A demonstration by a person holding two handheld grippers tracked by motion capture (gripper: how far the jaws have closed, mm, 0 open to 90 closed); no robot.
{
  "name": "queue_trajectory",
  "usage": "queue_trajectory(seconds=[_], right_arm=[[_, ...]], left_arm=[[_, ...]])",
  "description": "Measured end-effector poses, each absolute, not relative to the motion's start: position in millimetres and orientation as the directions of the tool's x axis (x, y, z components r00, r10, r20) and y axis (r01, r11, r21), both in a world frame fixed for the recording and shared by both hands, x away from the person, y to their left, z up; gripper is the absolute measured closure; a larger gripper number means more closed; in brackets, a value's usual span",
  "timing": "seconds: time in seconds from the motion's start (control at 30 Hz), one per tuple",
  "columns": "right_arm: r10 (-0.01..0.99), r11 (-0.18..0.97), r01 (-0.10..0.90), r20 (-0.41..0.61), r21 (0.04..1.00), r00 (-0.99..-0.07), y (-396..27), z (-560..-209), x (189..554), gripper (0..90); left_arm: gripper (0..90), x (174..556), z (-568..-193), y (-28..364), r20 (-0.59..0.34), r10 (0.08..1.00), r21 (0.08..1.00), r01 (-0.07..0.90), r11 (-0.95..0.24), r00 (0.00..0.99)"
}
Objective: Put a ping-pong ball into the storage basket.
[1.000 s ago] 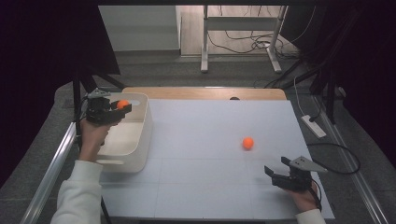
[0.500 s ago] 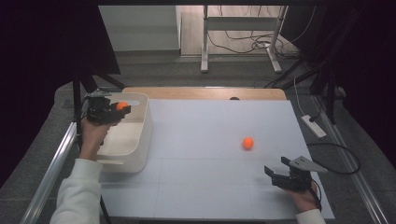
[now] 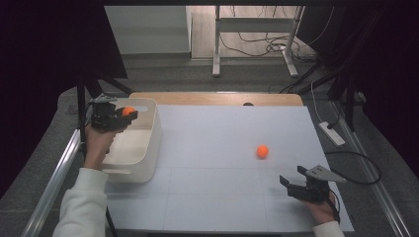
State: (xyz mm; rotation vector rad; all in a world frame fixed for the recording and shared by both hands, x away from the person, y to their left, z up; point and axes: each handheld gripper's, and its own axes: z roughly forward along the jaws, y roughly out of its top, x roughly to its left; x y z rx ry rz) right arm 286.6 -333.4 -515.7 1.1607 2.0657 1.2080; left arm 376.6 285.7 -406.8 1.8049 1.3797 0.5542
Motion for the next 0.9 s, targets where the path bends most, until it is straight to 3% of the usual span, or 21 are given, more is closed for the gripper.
queue_trajectory(seconds=[0.17,0.27,0.67,0.9], right_arm=[[0.849,0.253,0.428,0.013,0.868,-0.528,-333,-516,287,18.3],[0.85,0.252,0.429,0.014,0.868,-0.527,-333,-516,287,18.3],[0.85,0.248,0.429,0.018,0.869,-0.527,-334,-516,288,18.2],[0.849,0.239,0.432,0.029,0.87,-0.527,-336,-515,286,18.3]], left_arm=[[28.3,372,-401,285,-0.124,0.939,0.824,0.56,-0.084,0.322],[22.9,367,-397,283,-0.139,0.93,0.841,0.536,-0.071,0.341],[18.7,348,-386,270,-0.23,0.846,0.879,0.476,-0.032,0.481],[18.5,338,-380,258,-0.209,0.827,0.892,0.448,-0.057,0.522]])
